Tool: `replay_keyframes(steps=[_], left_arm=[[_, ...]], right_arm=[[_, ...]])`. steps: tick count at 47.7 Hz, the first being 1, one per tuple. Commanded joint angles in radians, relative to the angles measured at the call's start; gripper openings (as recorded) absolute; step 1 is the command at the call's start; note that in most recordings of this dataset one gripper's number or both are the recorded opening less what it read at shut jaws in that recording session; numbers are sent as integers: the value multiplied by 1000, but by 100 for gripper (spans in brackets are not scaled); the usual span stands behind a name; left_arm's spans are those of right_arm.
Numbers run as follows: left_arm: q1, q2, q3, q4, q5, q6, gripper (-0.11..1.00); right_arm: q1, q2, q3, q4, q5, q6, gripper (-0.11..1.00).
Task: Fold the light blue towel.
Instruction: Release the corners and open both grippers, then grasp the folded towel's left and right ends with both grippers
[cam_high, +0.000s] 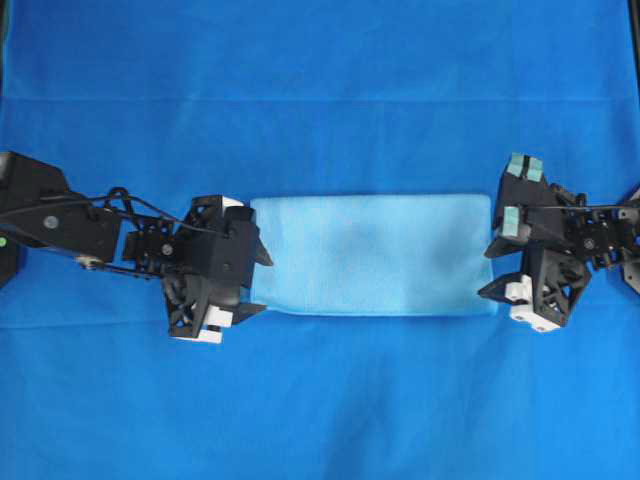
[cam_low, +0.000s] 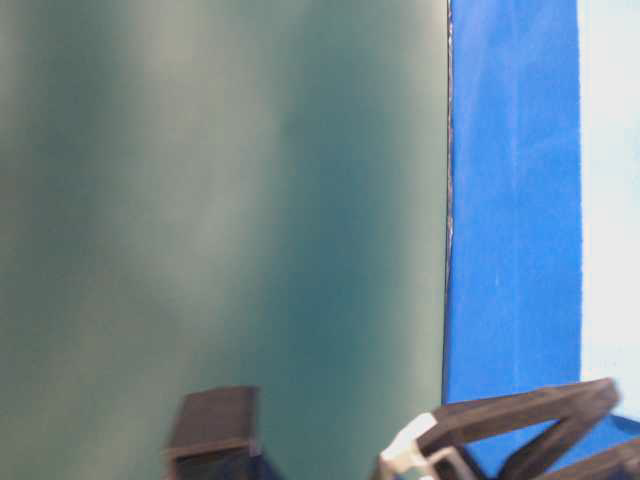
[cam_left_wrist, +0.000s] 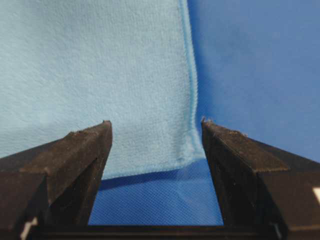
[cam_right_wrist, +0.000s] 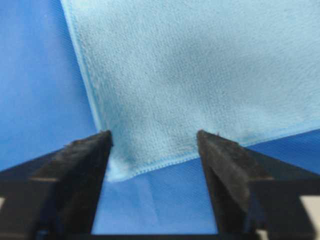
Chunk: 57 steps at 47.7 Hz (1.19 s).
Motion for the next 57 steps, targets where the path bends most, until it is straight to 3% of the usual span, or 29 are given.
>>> replay_keyframes(steps=[1,8,23,40,57], left_arm=[[12,-64,-9,-2,12,2,68],[71,-80,-2,0,12,2,65],[202,15,-14,0,11,41,65],[265,129,-17,0,-63,52,65],[270,150,-15,0,-57,97,64]], right_arm=[[-2,-61,-32,-51,29,-2,60],[-46,-106,-32,-129,44,2,61],[-221,-11,-23,-216,48,-8,61],[-350,199,-18,-255,-97,-8,61],[-356,224,-23,-258,-114,-11,60]])
